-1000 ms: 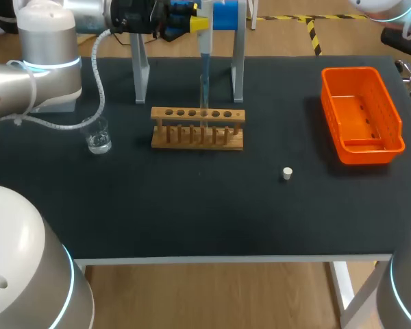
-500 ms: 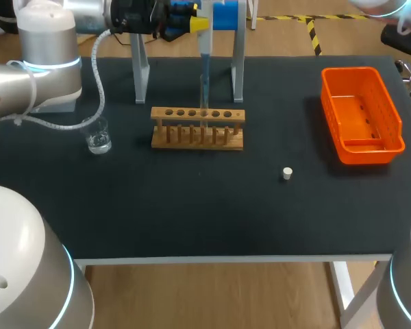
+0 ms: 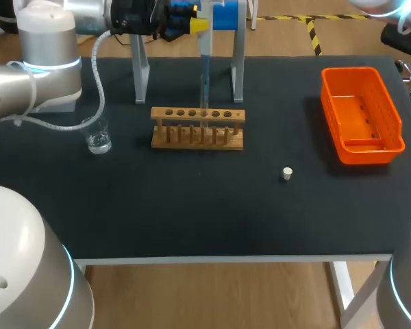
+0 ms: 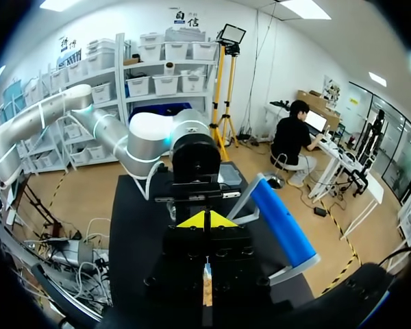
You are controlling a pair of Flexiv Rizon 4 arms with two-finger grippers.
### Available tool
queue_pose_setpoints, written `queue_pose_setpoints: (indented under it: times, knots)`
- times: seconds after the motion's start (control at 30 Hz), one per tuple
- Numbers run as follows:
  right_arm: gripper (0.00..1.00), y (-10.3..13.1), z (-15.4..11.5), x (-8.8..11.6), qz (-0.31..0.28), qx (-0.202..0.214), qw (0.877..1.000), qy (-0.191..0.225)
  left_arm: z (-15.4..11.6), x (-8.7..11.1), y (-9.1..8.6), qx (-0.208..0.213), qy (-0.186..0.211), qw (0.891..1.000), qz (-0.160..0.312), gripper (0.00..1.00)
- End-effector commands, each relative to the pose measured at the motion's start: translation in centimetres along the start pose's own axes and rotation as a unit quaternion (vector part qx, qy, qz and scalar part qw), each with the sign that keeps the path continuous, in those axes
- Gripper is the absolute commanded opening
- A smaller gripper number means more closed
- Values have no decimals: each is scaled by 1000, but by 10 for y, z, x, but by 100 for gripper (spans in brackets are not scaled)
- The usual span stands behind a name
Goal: Invert the test tube, pick up the pipette, mount the tip to pipette, aspirate from beaker and dispense into the tube, eject the tip, return the pipette, and cap with the stopper.
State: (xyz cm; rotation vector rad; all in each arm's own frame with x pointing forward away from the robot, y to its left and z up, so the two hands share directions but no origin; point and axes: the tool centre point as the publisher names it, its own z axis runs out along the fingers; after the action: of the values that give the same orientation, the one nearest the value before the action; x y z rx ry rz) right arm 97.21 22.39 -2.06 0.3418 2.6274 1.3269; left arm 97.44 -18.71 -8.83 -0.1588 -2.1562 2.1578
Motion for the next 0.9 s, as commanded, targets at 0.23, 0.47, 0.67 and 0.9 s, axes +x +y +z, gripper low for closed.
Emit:
queue_pose_setpoints:
  times: [0.23, 0.47, 0.67, 0.9]
  knots:
    - [0, -10, 0, 5, 4, 5, 1000, 1, 0, -2, -3, 1, 1, 1000, 0, 0]
    - [0, -14, 2, 6, 7, 9, 1000, 4, 0, -2, -3, 1, 1, 1000, 0, 0]
    - [0, -15, 3, 6, 8, 11, 1000, 5, 0, -2, -3, 1, 1, 1000, 0, 0]
    - [0, -19, 9, 7, 10, 19, 1000, 10, 0, -2, -3, 1, 1, 1000, 0, 0]
